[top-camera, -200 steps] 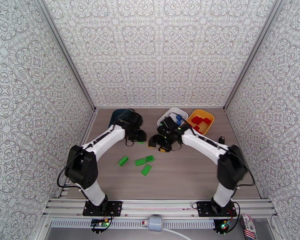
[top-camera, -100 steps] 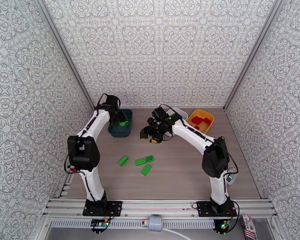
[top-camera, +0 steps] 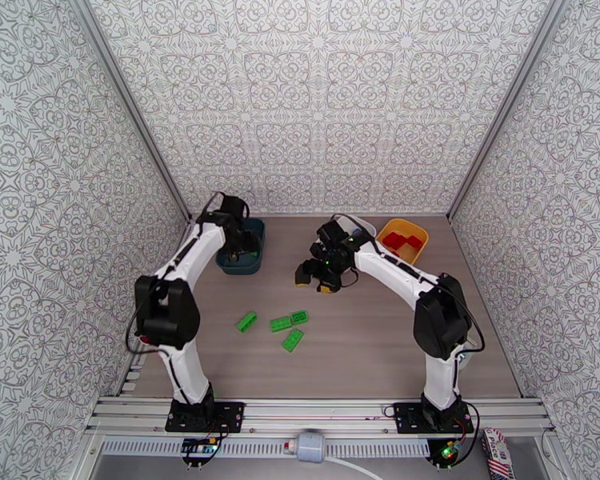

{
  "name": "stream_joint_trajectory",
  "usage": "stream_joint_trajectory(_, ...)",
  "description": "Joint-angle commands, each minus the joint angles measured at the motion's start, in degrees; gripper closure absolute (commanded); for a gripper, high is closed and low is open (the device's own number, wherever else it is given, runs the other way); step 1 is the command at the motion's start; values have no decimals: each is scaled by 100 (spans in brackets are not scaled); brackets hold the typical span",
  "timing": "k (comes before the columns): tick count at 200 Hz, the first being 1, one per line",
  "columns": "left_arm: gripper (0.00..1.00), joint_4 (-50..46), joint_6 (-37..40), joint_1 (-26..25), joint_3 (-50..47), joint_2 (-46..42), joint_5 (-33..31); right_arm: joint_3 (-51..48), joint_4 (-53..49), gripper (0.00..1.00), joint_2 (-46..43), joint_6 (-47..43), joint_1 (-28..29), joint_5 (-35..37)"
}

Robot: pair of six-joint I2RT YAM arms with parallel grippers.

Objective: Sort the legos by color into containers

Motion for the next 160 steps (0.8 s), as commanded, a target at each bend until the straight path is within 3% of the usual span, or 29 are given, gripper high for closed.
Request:
stream_joint_trajectory(1, 25, 38, 16, -376, -870, -767, -168, -331, -120, 21, -419, -238, 17, 283)
stream_joint_trajectory(62, 21, 373, -856, -911, -3194, -1692, -200, -1691, 256, 20, -1343, -63, 129, 403)
stream_joint_trajectory(117, 20, 494, -1127, -1027, -3763, -1435, -467, -2568, 639, 20, -2133, 433, 352, 470)
stream_joint_trajectory(160, 22, 594, -987, -979, -3677, -794, -553, -2814, 600, 20, -2548, 551, 362, 605)
